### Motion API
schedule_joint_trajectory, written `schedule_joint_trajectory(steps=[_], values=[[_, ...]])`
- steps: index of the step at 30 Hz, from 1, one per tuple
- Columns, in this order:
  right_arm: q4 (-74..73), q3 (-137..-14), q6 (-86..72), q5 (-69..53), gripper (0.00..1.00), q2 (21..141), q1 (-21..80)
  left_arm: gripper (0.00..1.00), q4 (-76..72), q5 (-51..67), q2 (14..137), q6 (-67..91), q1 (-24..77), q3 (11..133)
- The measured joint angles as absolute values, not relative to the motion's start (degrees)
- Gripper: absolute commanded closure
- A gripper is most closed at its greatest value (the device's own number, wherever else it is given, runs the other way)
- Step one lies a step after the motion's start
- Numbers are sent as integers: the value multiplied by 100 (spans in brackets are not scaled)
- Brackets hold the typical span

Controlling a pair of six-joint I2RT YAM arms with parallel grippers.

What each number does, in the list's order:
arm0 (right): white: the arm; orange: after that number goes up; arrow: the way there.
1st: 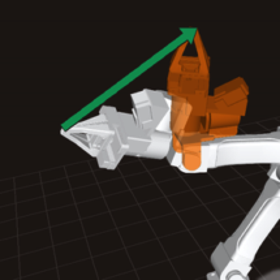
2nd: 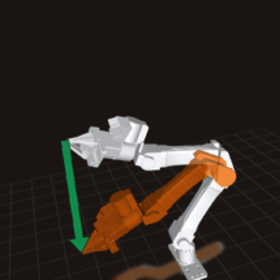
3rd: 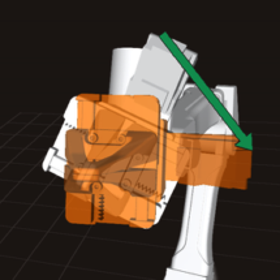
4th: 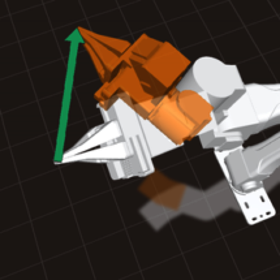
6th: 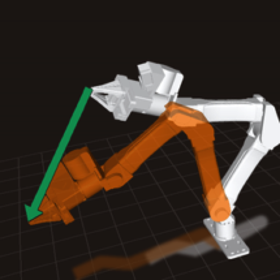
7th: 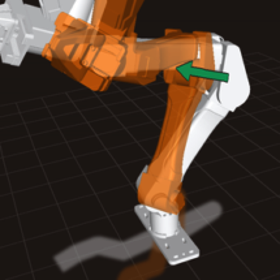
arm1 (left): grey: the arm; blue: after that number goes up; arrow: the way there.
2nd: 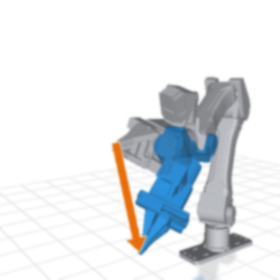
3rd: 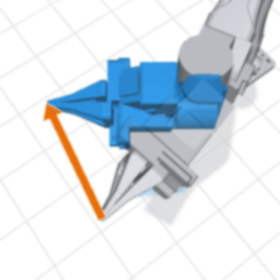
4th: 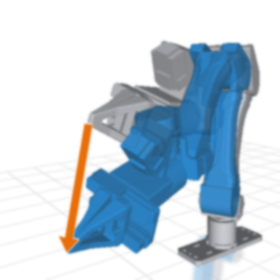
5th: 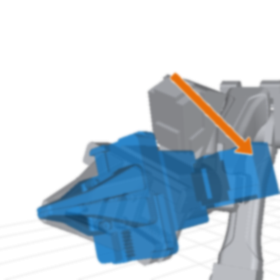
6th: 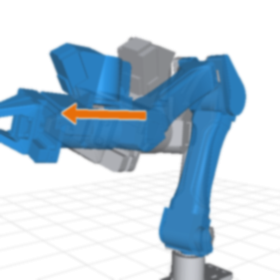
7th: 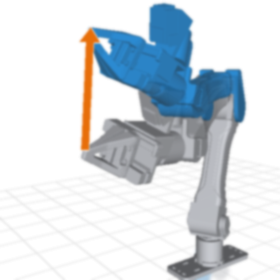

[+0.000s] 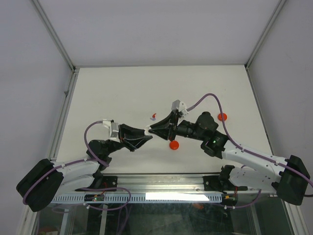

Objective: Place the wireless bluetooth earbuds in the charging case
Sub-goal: Place the earbud in the charging case.

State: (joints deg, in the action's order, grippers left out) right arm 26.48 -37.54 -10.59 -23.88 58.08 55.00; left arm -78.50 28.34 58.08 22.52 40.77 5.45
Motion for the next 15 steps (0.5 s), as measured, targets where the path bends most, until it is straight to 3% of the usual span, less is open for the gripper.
schedule_joint_trajectory(steps=[15], values=[[2624, -3747, -1153, -2331, 90, 5808, 5502, 100, -7856, 2808, 5747, 2307, 4077, 530]])
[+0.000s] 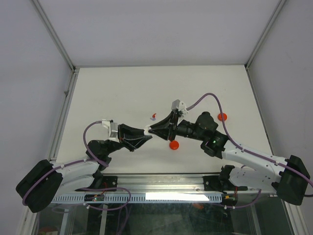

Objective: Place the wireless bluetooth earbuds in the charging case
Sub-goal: Place the earbud in the charging case.

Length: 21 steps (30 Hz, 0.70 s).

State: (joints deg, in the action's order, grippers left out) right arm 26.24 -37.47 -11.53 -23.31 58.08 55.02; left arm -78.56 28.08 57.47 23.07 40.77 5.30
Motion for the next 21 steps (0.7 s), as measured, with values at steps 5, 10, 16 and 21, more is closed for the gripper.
schedule_joint_trajectory(steps=[5, 10, 16, 21], values=[[2456, -3787, -1238, -2314, 90, 5815, 5507, 100, -7848, 2856, 5708, 2298, 4077, 530], [2237, -3896, -1258, -2314, 90, 5828, 5524, 100, -7773, 2862, 5555, 2233, 4045, 530], [1813, -4123, -1278, -2305, 61, 5835, 5535, 100, -7588, 2858, 5411, 2099, 4045, 530], [1017, -4536, -1319, -2263, 53, 5835, 5540, 100, -7290, 2799, 5343, 1874, 4040, 532]])
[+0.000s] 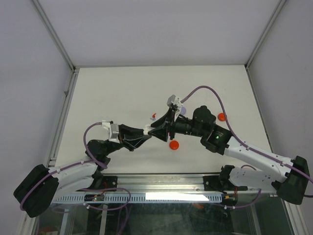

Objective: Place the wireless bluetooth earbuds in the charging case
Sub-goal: Place the earbud in the charging case.

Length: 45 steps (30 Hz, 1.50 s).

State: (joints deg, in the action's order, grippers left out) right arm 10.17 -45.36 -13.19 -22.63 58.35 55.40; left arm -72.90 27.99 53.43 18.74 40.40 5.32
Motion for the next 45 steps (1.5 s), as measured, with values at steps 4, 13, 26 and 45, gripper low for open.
schedule_joint_trajectory(steps=[4, 13, 26, 45], values=[[370, -5004, -1321, -2047, 53, 5835, 5537, 100, -7061, 2801, 5328, 1710, 4040, 532], [-1352, -6213, -1566, -1564, 60, 6101, 5537, 100, -6643, 2801, 5310, 1463, 4040, 539], [-2427, -6311, -1992, -1481, 68, 6619, 5537, 100, -6425, 2803, 5284, 1321, 4042, 598], [-2329, -6318, -2069, -1844, 72, 6796, 5505, 100, -6309, 3039, 5310, 1297, 4042, 631]])
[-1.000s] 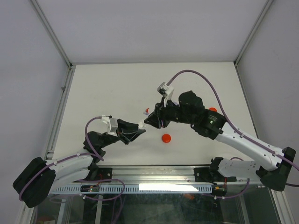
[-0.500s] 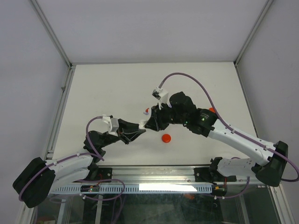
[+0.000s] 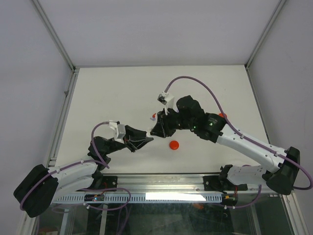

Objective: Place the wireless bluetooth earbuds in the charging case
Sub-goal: Place the earbud in the charging case.

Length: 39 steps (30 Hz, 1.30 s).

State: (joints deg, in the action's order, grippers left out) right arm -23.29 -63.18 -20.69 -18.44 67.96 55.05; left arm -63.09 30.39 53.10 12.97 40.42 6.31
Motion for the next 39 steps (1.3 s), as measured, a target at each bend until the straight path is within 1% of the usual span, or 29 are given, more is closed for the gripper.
schedule_joint_trajectory(steps=[7, 17, 23, 33, 39], values=[[-2375, -6359, -1800, -2029, 74, 6904, 5496, 100, -6173, 3321, 5402, 1302, 4040, 729], [-2421, -6375, -1127, -2547, 74, 6938, 5483, 100, -6252, 3680, 5478, 1420, 4040, 746], [-2386, -6375, -729, -2886, 71, 6952, 5485, 100, -6368, 3944, 5642, 1529, 4040, 819], [-2265, -6375, -475, -3201, 62, 6982, 5524, 100, -6495, 4049, 5778, 1592, 4040, 867], [-2255, -6375, -440, -3083, 64, 6980, 5529, 100, -6554, 4018, 5822, 1603, 4040, 867]])
